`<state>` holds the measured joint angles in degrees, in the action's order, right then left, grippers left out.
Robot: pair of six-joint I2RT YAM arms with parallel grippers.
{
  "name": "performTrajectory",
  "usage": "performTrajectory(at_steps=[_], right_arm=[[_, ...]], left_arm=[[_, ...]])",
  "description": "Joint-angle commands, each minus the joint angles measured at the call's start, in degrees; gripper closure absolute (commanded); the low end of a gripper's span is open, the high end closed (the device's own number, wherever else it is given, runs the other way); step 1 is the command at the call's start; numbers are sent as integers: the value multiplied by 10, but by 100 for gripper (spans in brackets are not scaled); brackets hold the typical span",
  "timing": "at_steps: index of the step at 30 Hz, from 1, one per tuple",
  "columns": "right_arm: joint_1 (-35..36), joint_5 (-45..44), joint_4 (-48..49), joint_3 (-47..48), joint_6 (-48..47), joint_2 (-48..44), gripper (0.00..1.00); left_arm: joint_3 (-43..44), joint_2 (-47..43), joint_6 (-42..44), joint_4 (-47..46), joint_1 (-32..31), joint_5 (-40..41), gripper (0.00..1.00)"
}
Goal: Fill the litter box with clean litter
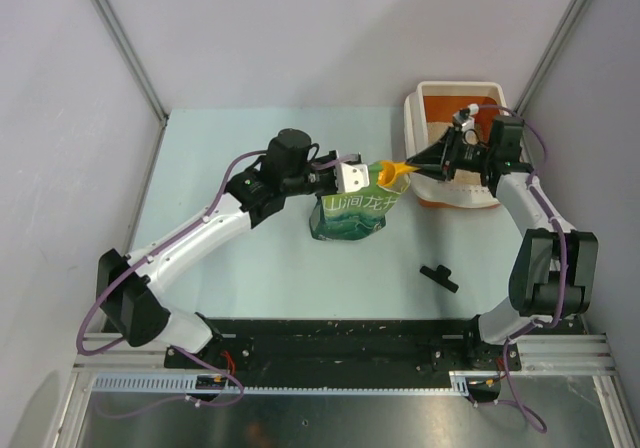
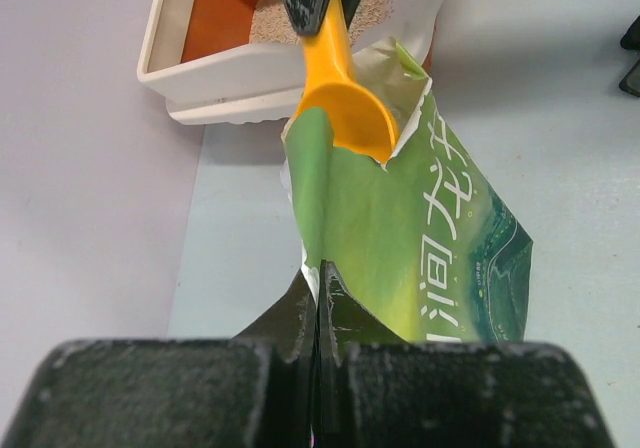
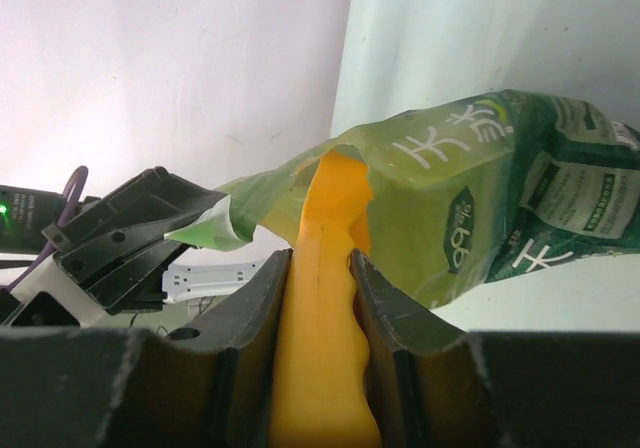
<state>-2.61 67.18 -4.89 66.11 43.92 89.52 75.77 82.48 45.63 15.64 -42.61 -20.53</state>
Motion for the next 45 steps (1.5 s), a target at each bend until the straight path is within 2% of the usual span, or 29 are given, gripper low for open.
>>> performTrajectory(at_steps=[1, 8, 16, 33, 45], right_arm=[[-31, 50, -3, 3, -15, -12, 100], [-70, 76, -56, 2, -45, -23, 100], [-121, 109, -57, 2, -22, -18, 100], [-155, 140, -94, 2, -51, -14, 100], [-178, 160, -67, 3, -11, -13, 100]], left_arm=[[27, -4, 20, -32, 3, 1, 100], [35, -1, 24, -32, 4, -9, 100], [48, 11, 26, -31, 5, -14, 100], [54, 14, 35, -32, 9, -21, 100], [63, 22, 35, -32, 15, -21, 100]])
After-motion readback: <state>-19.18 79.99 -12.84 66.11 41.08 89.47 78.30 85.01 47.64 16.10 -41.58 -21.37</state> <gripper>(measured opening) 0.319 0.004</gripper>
